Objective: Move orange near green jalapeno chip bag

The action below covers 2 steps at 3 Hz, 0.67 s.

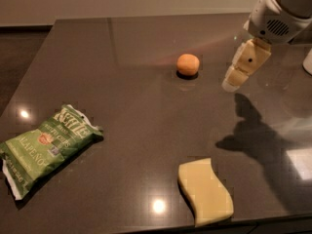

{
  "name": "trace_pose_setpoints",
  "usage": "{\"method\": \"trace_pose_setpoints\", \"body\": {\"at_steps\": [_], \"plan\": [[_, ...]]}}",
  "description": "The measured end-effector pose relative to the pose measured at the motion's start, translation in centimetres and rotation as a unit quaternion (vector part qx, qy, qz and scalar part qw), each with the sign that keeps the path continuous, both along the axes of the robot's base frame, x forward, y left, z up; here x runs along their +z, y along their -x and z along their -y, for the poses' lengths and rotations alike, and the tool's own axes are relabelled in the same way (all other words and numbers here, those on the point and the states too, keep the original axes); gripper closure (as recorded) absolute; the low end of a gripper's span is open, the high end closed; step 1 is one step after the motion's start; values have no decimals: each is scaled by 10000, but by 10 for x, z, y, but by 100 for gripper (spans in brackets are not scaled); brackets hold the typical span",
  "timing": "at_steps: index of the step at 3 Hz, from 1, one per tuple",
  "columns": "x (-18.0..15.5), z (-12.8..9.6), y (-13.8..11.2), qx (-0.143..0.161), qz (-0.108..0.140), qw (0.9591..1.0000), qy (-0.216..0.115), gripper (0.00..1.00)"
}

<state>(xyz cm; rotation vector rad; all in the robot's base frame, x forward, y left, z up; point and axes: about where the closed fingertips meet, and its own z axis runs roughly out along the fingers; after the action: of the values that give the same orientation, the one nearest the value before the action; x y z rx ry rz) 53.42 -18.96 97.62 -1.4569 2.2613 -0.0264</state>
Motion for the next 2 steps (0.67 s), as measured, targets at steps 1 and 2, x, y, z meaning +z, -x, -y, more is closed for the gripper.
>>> {"method": "trace_pose_setpoints", "body": {"at_steps": [1, 2], "plan": [[-6, -5, -53, -378, 188, 9989, -225, 0], [-16, -7, -113, -793, 398, 9945, -563, 0]]}}
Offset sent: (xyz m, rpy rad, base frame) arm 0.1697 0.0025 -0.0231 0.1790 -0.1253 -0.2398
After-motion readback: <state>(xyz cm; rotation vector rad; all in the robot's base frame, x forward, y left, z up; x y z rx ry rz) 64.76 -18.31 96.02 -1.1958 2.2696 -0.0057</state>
